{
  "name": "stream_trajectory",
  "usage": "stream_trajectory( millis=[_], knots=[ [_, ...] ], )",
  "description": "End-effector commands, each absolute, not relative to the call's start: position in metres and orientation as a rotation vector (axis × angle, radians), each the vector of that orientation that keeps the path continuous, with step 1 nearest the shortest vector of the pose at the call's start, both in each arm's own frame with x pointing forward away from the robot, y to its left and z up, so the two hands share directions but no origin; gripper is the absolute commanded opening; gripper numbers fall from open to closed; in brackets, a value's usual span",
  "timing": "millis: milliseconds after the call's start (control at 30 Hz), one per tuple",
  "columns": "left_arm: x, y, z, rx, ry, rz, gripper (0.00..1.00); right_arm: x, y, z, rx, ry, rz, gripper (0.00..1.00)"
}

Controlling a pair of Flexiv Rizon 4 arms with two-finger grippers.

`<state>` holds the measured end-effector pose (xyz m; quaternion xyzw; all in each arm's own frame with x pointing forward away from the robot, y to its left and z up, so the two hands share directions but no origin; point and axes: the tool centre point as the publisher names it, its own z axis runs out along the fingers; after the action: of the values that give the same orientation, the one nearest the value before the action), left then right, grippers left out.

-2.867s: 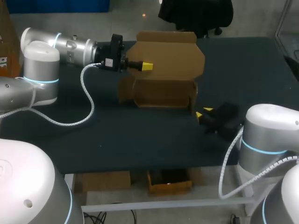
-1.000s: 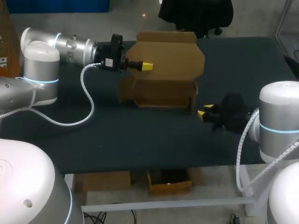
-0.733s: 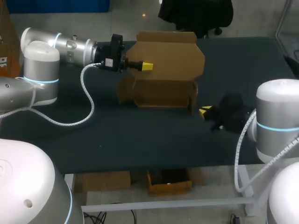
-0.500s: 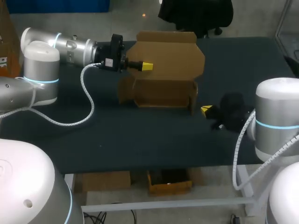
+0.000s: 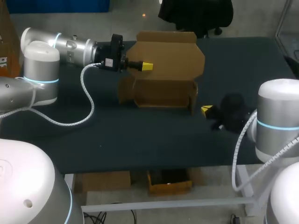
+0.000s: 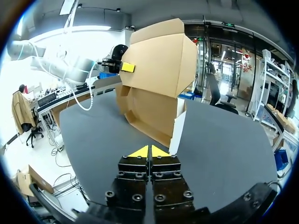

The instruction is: Assemble the packaging by folding the flat box into shape, placing the metal phone stand inside, and closing the box properly

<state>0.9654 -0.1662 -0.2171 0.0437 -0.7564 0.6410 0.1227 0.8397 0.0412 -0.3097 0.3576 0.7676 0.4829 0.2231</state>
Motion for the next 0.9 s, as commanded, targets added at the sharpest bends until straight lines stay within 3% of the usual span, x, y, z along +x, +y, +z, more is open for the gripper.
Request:
stream_trajectory(
  millis=[33,900],
  knots=[
    [0.967,-0.167,-0.220,0.123,-2.203,1.869,0.00,0.831,0.043,-0.315,0.978,2.105,1.342,0.00],
    [0.947,-0.174,-0.225,0.166,-2.245,1.906,0.00,0.838,0.039,-0.320,0.985,2.122,1.358,0.00]
  ],
)
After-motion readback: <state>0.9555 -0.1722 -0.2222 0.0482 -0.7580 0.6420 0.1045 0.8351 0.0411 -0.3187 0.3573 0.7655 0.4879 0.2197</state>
